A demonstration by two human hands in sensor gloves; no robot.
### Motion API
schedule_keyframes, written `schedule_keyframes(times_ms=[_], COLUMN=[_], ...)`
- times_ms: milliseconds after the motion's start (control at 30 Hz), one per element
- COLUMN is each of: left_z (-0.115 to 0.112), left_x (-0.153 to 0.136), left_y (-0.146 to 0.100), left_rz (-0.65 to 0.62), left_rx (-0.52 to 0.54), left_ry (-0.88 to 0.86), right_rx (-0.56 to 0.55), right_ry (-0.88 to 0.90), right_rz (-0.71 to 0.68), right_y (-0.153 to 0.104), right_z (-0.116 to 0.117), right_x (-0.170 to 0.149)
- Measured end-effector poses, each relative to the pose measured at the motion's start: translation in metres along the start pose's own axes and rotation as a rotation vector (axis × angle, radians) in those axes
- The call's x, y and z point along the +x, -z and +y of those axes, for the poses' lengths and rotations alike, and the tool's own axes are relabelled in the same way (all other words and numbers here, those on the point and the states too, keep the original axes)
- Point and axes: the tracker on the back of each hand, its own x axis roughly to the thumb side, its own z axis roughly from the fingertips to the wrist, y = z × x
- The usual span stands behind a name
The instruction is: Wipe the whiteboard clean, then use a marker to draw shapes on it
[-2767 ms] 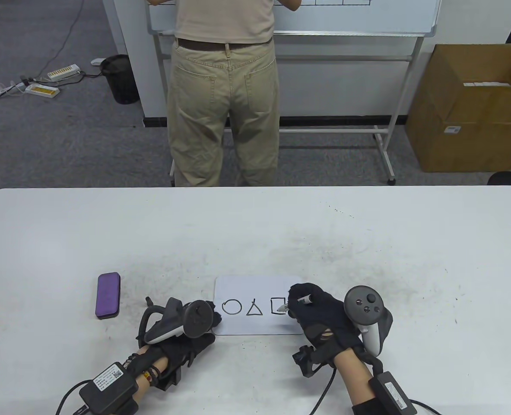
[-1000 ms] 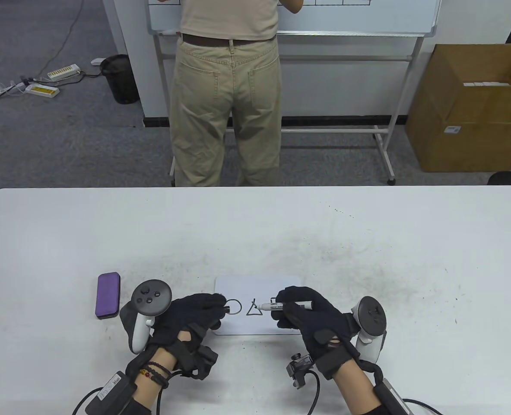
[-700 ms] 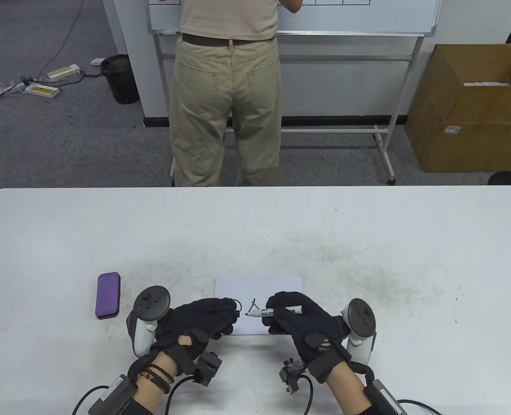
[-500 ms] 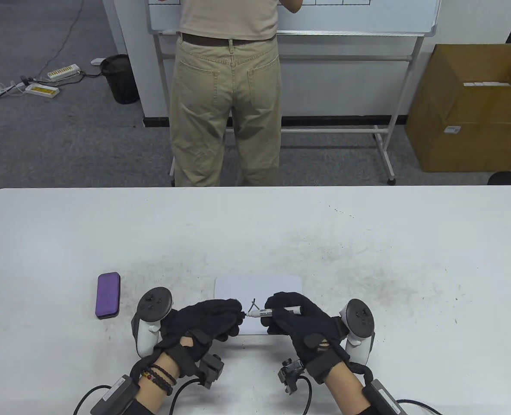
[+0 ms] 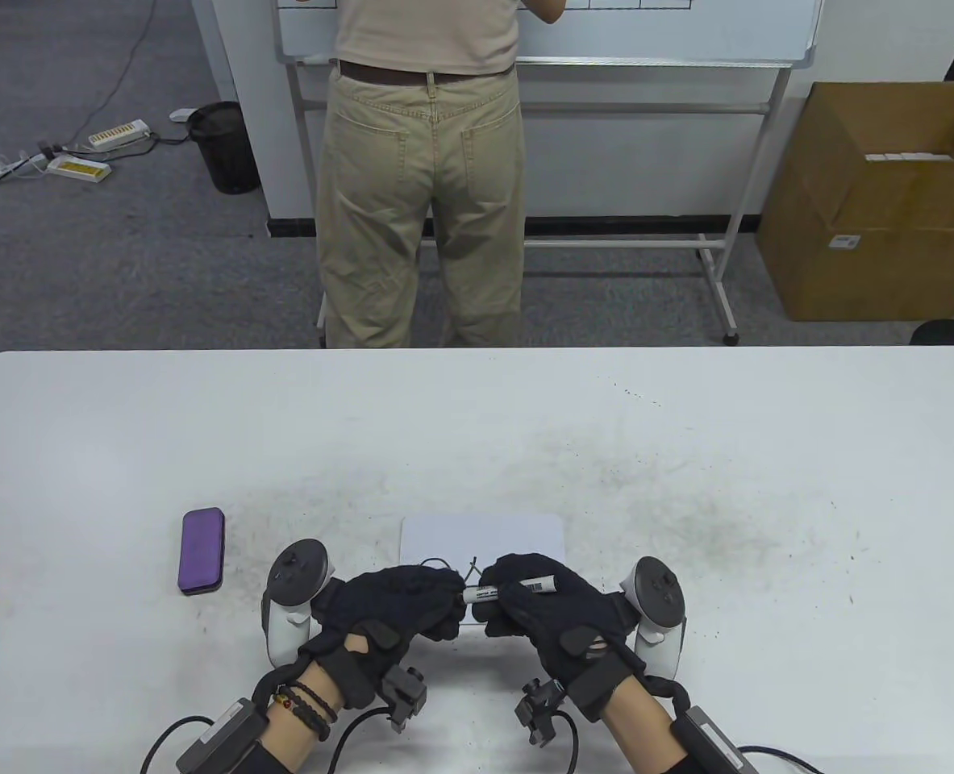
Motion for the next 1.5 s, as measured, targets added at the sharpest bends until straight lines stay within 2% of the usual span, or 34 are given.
schedule_keyframes(times_ms=[67,133,267,333,400,500,600,700,900,1000,1100,1267,1367,1500], left_z=[-0.002,-0.004,-0.014,-0.020,-0.029,-0.043,-0.052,-0.056,-0.059,-0.056,-0.051,-0.037,-0.026,-0.010], left_x=[0.004,0.012,0.026,0.030,0.033,0.036,0.040,0.040,0.039,0.042,0.043,0.039,0.036,0.034], left_y=[0.000,-0.001,-0.004,-0.008,-0.016,-0.020,-0.023,-0.024,-0.023,-0.023,-0.024,-0.018,-0.013,-0.008], left_rz=[-0.023,-0.063,-0.121,-0.178,-0.218,-0.290,-0.358,-0.370,-0.375,-0.366,-0.355,-0.277,-0.212,-0.132], left_rx=[0.001,0.005,0.003,0.063,0.140,0.166,0.230,0.220,0.172,0.180,0.192,0.234,0.266,0.332], left_ry=[0.031,0.149,0.491,0.675,0.879,1.065,1.205,1.182,1.255,1.239,1.230,1.227,1.211,1.190], right_rx=[0.004,-0.001,-0.012,-0.056,-0.050,-0.031,-0.021,-0.004,0.011,-0.067,-0.156,-0.255,-0.341,-0.417], right_ry=[0.000,-0.018,-0.184,-0.221,-0.265,-0.336,-0.327,-0.317,-0.364,-0.489,-0.704,-0.983,-1.157,-1.159], right_rz=[-0.003,-0.007,-0.041,-0.016,0.014,0.023,0.030,0.043,0.045,-0.024,-0.097,-0.153,-0.158,-0.109], right_y=[0.001,0.000,0.000,-0.001,0.000,0.001,0.002,0.002,0.004,-0.001,-0.003,-0.012,-0.019,-0.023], right_z=[-0.001,-0.003,-0.008,-0.010,-0.011,-0.010,-0.010,-0.012,-0.011,-0.013,-0.019,-0.041,-0.061,-0.083], right_x=[0.001,0.002,0.011,0.010,0.008,0.005,0.004,0.002,0.003,0.020,0.041,0.063,0.064,0.050])
